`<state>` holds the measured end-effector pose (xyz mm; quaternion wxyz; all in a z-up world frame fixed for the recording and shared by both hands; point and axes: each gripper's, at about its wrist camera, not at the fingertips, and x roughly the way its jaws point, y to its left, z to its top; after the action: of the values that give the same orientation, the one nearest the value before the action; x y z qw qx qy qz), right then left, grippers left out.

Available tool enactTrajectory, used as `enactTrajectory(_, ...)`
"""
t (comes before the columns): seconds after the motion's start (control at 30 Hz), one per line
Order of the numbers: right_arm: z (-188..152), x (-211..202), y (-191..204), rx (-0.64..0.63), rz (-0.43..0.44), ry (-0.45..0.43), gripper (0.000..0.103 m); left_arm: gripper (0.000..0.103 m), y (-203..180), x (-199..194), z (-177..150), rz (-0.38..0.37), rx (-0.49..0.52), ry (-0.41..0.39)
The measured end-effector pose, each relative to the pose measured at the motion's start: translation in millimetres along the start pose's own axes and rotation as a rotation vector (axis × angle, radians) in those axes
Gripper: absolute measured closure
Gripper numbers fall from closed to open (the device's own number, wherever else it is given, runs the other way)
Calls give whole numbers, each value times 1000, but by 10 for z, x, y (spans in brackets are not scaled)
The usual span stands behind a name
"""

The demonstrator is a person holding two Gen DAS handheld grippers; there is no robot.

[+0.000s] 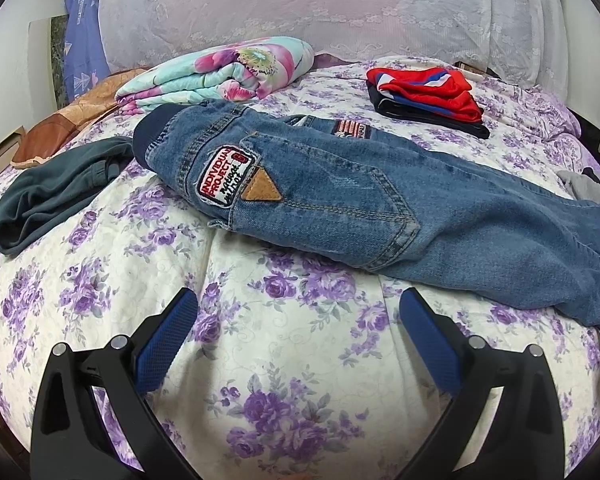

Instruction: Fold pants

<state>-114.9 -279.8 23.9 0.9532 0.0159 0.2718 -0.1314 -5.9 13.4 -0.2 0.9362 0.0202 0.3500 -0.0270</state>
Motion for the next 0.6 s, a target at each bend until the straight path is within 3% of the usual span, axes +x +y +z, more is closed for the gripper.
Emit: enactTrajectory(0.6, -20, -27, -2, 6, 7, -15, 4, 5, 26, 52, 8, -16, -23, 16)
